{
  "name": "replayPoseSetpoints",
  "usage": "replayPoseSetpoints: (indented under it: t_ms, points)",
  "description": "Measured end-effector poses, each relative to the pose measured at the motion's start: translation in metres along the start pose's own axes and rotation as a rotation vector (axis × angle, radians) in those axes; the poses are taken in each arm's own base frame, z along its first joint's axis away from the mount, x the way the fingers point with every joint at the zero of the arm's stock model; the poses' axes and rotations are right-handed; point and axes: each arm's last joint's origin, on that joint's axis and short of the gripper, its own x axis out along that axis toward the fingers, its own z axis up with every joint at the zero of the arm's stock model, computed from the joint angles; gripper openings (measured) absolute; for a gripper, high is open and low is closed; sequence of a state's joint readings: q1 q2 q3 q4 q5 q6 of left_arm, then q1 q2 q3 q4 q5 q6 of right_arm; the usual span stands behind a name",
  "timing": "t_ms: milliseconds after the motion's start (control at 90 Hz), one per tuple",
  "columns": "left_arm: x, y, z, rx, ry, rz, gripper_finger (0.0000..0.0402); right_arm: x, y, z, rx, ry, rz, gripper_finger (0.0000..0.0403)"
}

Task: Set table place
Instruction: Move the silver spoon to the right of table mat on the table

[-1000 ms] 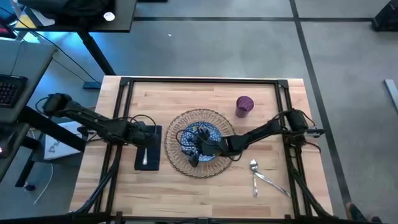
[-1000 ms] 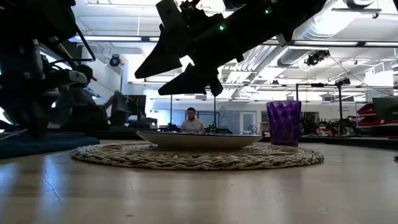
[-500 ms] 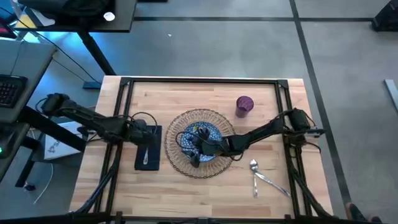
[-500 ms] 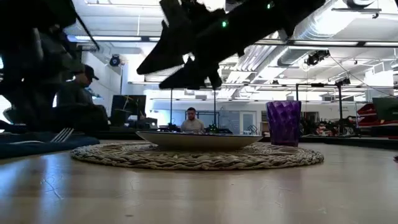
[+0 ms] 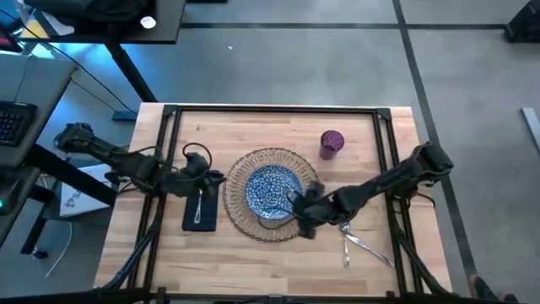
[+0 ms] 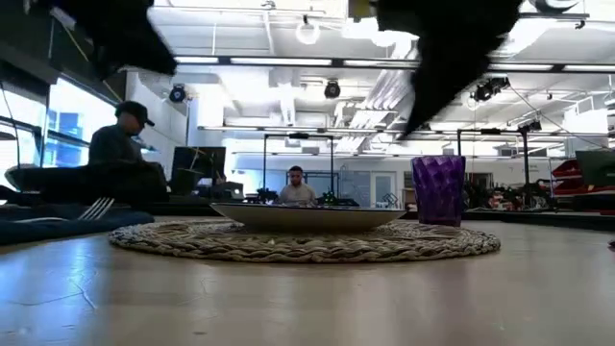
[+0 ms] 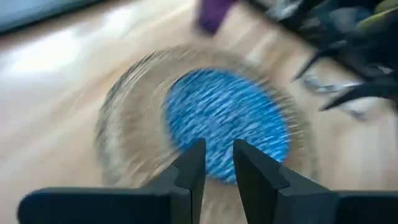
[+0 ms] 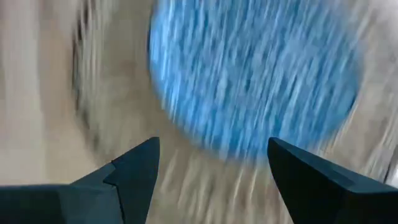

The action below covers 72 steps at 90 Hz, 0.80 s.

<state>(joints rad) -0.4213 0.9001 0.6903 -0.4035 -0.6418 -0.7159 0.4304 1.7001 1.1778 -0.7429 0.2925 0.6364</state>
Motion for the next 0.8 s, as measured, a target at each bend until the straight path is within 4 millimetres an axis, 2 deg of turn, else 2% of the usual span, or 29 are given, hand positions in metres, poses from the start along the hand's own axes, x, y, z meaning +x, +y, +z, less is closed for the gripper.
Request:
replayPoseSetpoints:
  t_ms: [89, 211, 311, 533, 689, 800]
  points:
    - [-0.003, -0.010, 0.005, 0.090, -0.066, -0.076, 0.0065, -0.007, 0.004, -0.023, 0.125, 0.173, -0.029, 0.0267]
    - [-0.006, -0.017, 0.009, 0.200, -0.123, -0.123, 0.0065, -0.019, 0.005, -0.053, 0.428, 0.398, -0.173, 0.0267]
    - [-0.006, -0.018, 0.011, 0.270, -0.146, -0.125, 0.0065, -0.027, 0.006, -0.068, 0.622, 0.452, -0.311, 0.0267]
    - [-0.006, -0.017, 0.012, 0.310, -0.167, -0.081, 0.0065, -0.023, 0.012, -0.069, 0.759, 0.409, -0.322, 0.0267]
    - [-0.006, -0.018, 0.011, 0.291, -0.149, -0.116, 0.0065, -0.007, 0.012, -0.070, 0.792, 0.434, -0.349, 0.0267]
    - [-0.006, -0.018, 0.010, 0.272, -0.138, -0.135, 0.0065, 0.008, 0.012, -0.073, 0.816, 0.446, -0.300, 0.0267]
